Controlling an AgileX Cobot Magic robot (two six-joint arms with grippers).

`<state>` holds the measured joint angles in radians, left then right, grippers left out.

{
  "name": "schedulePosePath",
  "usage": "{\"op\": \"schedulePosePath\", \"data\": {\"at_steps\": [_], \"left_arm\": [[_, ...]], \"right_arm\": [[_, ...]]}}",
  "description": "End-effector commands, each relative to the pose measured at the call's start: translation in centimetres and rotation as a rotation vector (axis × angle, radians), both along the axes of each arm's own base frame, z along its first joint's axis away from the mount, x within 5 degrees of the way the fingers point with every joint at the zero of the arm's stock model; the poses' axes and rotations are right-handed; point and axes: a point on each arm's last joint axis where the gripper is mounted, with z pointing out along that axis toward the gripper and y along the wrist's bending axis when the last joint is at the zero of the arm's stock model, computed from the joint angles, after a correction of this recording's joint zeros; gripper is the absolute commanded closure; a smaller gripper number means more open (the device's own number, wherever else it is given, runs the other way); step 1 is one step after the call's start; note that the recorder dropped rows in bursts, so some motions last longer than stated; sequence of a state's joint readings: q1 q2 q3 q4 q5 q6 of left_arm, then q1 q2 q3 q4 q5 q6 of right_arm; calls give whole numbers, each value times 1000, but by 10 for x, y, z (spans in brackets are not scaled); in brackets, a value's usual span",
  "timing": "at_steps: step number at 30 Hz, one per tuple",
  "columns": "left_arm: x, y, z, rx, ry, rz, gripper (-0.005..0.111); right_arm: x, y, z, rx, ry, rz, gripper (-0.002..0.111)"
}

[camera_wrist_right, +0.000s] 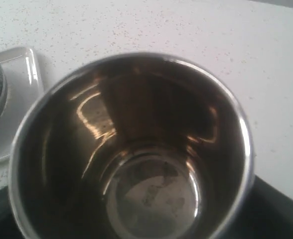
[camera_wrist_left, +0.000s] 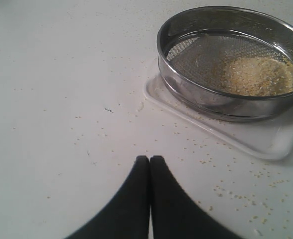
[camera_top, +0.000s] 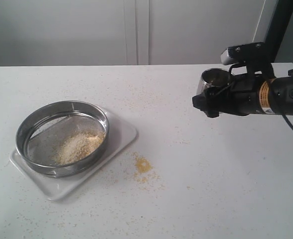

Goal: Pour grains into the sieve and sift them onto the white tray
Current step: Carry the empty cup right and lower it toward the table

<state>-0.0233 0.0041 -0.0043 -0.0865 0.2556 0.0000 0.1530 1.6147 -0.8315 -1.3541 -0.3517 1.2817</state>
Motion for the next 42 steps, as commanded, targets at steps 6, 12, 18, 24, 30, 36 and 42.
{"op": "schedulePosePath", "data": {"at_steps": [6, 12, 18, 24, 30, 36, 42], "left_arm": [[0, 0, -1, -6, -1, 1, 107], [0, 0, -1, -6, -1, 1, 107], [0, 0, -1, -6, -1, 1, 107], [0, 0, -1, -6, -1, 1, 107], [0, 0, -1, -6, -1, 1, 107], [0, 0, -1, -6, -1, 1, 107], [0, 0, -1, -6, -1, 1, 107]], "right_arm": [[19, 3, -29, 63, -85, 13, 108], [25, 2, -57, -35, -88, 48, 108], [30, 3, -82, -2, -66, 39, 108], [33, 7, -98, 12, -110, 81, 108], [39, 8, -111, 7, -85, 80, 108], [42, 8, -118, 3, -67, 78, 108], [42, 6, -127, -21, -27, 67, 108]]}}
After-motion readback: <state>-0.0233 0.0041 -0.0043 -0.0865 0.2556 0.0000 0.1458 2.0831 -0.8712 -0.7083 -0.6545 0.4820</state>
